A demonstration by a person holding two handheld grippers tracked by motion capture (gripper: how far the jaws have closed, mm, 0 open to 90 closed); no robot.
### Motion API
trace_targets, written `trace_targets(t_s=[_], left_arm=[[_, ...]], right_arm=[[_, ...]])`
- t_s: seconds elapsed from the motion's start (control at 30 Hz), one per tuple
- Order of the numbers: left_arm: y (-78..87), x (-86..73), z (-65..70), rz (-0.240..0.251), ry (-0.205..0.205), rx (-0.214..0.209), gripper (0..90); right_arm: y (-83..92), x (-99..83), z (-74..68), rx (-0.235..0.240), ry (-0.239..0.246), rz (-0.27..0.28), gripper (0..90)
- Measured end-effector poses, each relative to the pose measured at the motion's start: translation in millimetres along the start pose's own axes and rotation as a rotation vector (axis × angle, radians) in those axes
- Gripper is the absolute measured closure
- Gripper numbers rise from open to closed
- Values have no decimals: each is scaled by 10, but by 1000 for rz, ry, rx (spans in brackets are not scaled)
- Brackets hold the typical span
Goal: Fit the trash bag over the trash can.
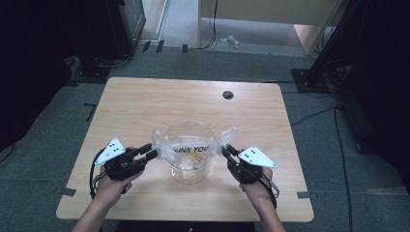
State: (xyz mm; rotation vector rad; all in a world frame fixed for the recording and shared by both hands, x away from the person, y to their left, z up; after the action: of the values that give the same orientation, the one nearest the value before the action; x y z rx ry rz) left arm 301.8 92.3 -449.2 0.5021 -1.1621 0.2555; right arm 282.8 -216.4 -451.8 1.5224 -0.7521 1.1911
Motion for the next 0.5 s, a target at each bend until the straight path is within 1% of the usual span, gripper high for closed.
trace_targets(t_s=[0.03,0.07,0.1,0.13,0.2,0.23,0.27,0.3,0.4,0.43,0.5], left_arm=[[14,15,-6,10,14,-8,545],[30,29,-11,15,18,-15,517],[43,47,-12,22,21,-16,498],[59,67,-15,25,17,-17,480],[78,85,-16,32,14,-17,472],[109,113,-19,46,12,-12,475],[120,122,-17,55,9,-9,487],[128,126,-10,60,-2,-7,535],[126,133,30,62,-37,-4,630],[123,136,43,63,-46,-5,641],[120,143,61,65,-54,-4,671]], right_arm=[[14,23,12,-7,-4,9,812],[27,48,21,-19,-2,22,834],[42,72,24,-24,-1,36,840],[60,96,19,-24,-2,45,838],[74,117,18,-23,4,54,830],[100,157,11,-8,-4,66,773],[114,173,12,-5,-9,68,765],[126,191,16,-2,-15,73,748],[168,241,27,9,-31,84,704],[178,257,35,10,-27,89,691],[205,286,42,23,-35,92,667]])
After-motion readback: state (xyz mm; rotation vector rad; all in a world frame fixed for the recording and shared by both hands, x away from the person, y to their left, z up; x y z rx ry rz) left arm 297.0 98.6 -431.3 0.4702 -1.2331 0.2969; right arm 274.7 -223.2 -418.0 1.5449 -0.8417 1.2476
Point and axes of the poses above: each handheld gripper's, and its own axes: y roughly backward along the jaws, x roughly out of its top, z roughly to its right, the point moved 6 cm from there along -y, roughly forward along the jaws, and after that the axes turned 11 degrees about -x, right-handed, at the moved point
